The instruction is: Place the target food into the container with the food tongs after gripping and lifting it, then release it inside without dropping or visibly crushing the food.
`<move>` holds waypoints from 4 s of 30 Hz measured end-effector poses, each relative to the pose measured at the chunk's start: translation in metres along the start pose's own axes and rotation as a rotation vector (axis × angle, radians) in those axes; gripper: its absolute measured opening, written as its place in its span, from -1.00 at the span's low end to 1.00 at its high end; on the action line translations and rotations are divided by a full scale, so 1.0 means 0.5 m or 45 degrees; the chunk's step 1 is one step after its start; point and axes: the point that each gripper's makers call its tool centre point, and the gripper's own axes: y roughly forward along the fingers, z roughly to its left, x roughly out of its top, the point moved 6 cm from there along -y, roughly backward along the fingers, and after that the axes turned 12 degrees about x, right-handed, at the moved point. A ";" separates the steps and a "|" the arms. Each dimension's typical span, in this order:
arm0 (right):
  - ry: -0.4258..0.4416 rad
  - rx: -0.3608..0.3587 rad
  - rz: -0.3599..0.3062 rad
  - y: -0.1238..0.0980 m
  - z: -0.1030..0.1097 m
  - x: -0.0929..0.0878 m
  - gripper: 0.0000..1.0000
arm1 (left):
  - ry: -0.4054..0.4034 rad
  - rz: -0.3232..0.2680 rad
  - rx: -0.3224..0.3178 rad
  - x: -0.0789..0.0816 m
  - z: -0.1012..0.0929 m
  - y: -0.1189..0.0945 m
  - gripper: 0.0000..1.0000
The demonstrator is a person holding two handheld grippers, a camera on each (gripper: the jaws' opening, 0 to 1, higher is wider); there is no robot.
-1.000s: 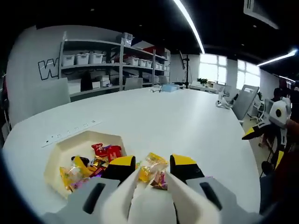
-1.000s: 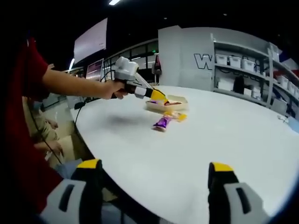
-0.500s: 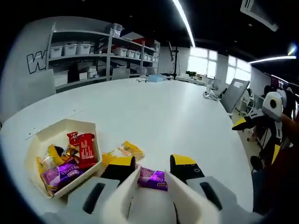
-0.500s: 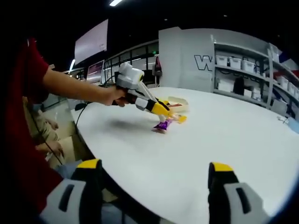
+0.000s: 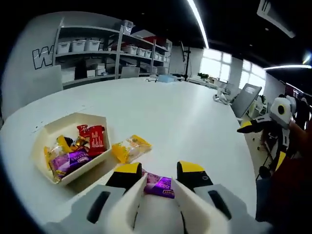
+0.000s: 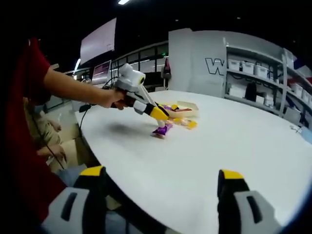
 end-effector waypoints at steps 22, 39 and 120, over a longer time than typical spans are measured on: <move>-0.001 0.030 -0.020 0.005 0.015 0.004 0.88 | 0.115 0.005 0.047 -0.029 -0.008 -0.054 -0.44; 0.014 0.019 -0.020 0.000 0.011 -0.004 0.87 | 0.206 -0.019 0.025 -0.034 -0.059 -0.045 -0.43; 0.043 0.030 0.009 0.008 0.002 -0.016 0.82 | 0.174 0.044 -0.128 -0.019 -0.034 0.029 -0.52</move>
